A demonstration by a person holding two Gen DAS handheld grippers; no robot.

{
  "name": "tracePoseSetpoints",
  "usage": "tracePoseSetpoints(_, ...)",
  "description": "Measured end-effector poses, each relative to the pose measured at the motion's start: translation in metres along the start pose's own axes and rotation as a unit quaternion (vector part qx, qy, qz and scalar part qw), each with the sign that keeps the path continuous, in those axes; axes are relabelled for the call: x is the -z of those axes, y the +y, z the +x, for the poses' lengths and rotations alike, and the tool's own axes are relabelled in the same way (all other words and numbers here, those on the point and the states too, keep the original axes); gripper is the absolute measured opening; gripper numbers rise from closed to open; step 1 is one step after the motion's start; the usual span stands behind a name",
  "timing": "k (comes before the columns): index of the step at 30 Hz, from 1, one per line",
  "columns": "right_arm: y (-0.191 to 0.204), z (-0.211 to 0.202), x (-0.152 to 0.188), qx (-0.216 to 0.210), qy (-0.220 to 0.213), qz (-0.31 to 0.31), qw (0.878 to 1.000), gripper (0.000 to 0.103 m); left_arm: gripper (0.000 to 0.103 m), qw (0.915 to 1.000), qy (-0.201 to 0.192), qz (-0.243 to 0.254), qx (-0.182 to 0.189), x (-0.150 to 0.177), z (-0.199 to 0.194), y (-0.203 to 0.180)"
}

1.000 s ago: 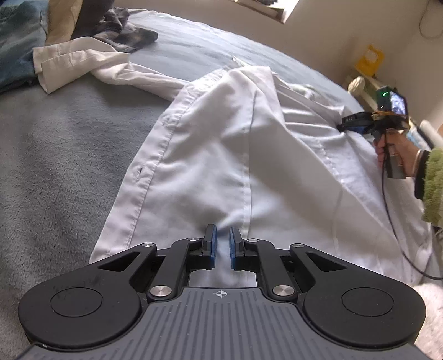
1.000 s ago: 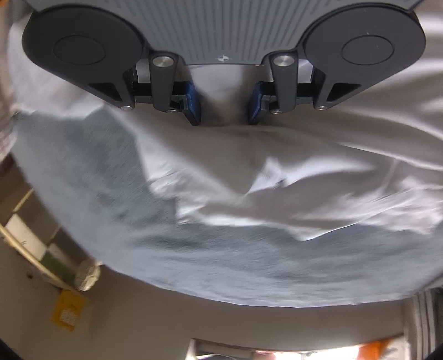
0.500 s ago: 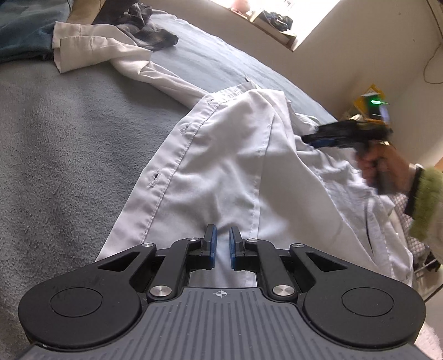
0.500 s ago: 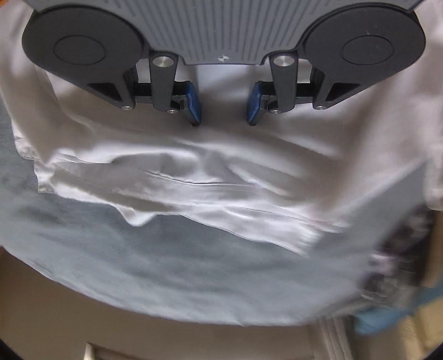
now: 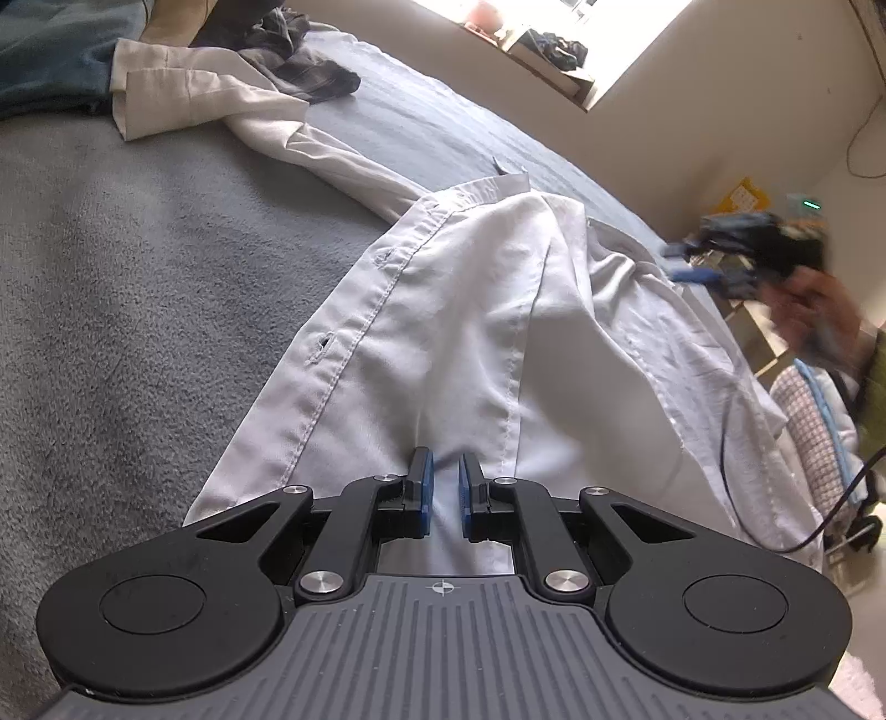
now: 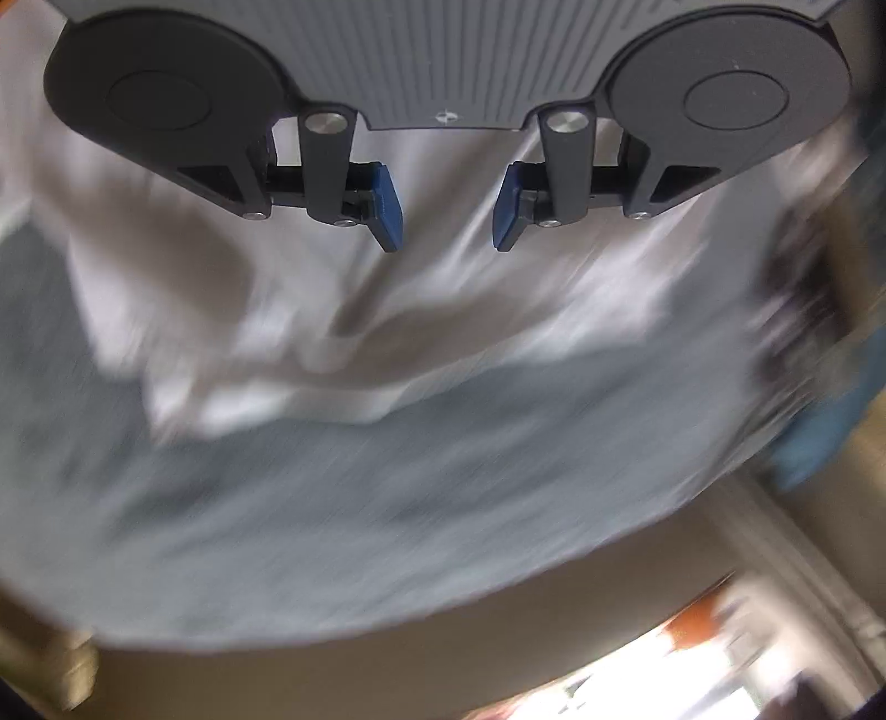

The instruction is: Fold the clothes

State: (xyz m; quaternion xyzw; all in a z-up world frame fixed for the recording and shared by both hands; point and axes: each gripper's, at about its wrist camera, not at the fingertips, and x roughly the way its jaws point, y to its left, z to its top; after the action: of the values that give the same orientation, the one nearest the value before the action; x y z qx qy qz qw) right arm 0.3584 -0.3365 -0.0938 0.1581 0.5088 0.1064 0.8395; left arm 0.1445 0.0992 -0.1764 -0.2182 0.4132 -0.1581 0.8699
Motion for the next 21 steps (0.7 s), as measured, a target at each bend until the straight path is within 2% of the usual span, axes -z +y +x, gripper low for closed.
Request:
tracePoseSetpoints(3, 0.011, -0.02, 0.043, -0.032, 0.09, -0.027, 0.995, 0.04, 0.009, 1.0, 0.0, -0.003, 0.001, 0.0, 0.0, 0.001)
tracePoseSetpoints(5, 0.01, -0.016, 0.07, -0.012, 0.132, -0.042, 0.99, 0.04, 0.009, 1.0, -0.001, -0.005, 0.001, 0.0, 0.0, 0.001)
tracePoseSetpoints(7, -0.006, -0.004, 0.089, 0.024, 0.147, -0.038, 0.988, 0.039, 0.009, 1.0, -0.002, -0.003, -0.004, -0.001, -0.001, -0.001)
tracePoseSetpoints(8, -0.02, -0.001, 0.091, 0.046, 0.134, -0.025, 0.99, 0.037, 0.009, 1.0, -0.002, -0.001, -0.008, -0.001, -0.001, -0.002)
tracePoseSetpoints(9, -0.034, 0.003, 0.093, 0.068, 0.12, -0.013, 0.99, 0.026, 0.009, 0.9999, -0.003, 0.001, -0.011, -0.001, -0.002, -0.003)
tracePoseSetpoints(11, -0.056, -0.008, 0.092, 0.114, 0.084, 0.019, 0.99, 0.014, 0.009, 0.9998, -0.004, 0.004, -0.018, -0.002, -0.002, -0.006)
tracePoseSetpoints(13, -0.074, -0.027, 0.088, 0.159, 0.045, 0.054, 0.985, 0.013, 0.009, 0.9996, -0.005, 0.007, -0.025, -0.002, -0.003, -0.008)
tracePoseSetpoints(16, -0.097, -0.058, 0.085, 0.22, -0.014, 0.101, 0.97, 0.016, 0.011, 0.9989, -0.013, 0.018, -0.041, -0.002, -0.009, -0.015)
tracePoseSetpoints(18, -0.092, -0.096, 0.09, 0.226, -0.054, 0.107, 0.967, 0.018, 0.016, 0.9982, -0.025, 0.027, -0.047, -0.001, -0.017, -0.021)
tracePoseSetpoints(21, -0.074, -0.169, 0.104, 0.196, -0.134, 0.095, 0.967, 0.019, 0.019, 0.9973, -0.036, 0.044, -0.047, 0.003, -0.03, -0.03)
